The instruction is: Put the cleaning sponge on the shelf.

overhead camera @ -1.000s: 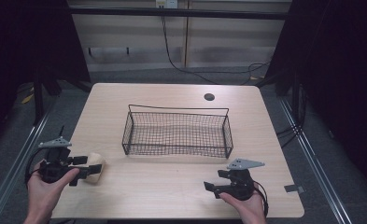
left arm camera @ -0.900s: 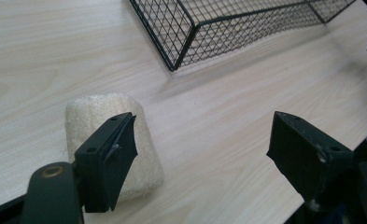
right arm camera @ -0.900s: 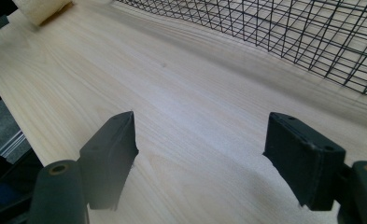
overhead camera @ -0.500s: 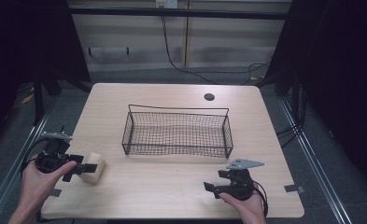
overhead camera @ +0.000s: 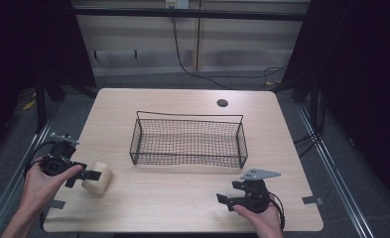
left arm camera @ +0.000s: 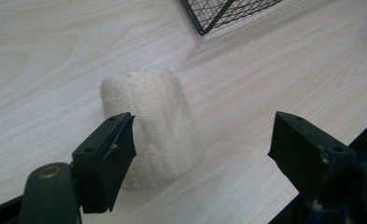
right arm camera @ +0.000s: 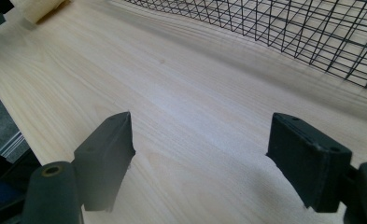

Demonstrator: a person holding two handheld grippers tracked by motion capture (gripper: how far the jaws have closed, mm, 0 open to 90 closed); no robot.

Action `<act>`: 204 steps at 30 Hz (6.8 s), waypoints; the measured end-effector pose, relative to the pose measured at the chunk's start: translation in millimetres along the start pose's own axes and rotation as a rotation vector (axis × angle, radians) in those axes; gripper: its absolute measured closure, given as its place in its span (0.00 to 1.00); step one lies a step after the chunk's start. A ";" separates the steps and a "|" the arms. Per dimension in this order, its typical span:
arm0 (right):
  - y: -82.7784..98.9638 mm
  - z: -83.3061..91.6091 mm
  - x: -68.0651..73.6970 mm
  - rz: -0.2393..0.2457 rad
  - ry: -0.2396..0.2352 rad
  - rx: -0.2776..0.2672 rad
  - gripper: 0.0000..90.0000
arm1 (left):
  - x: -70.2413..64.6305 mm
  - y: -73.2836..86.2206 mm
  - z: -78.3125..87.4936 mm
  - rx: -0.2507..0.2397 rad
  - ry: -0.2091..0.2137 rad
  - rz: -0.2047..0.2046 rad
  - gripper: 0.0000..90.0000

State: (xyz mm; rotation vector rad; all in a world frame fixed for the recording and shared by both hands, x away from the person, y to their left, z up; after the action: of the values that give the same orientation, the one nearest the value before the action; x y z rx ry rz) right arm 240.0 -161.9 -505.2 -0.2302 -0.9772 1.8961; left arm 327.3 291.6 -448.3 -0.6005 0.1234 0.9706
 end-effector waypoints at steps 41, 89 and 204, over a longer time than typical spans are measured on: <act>3.6 -3.4 0.4 -0.009 -0.006 0.037 0.24 | 30.2 -8.2 -51.6 0.226 -0.090 0.120 0.19; 5.3 -5.3 0.6 -0.004 -0.004 0.054 0.24 | 11.4 -5.8 -48.9 0.375 -0.130 0.104 0.31; 6.5 -2.9 2.2 -0.008 -0.014 0.049 0.24 | -86.0 -168.6 -31.8 0.245 0.008 0.020 0.31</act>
State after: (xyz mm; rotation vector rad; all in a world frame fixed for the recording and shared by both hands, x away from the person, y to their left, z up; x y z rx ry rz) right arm 236.1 -160.0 -511.2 -0.1845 -0.9386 1.9145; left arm 418.8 140.9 -372.5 -0.3784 0.2526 0.9554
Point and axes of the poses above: each handheld gripper's, and its own axes: z roughly backward along the jaws, y roughly out of its underside, x roughly to its left, the point moved 6 cm from there along -z, roughly forward along the jaws, and after that the axes turned 3 degrees about y, right-handed, at the moved point
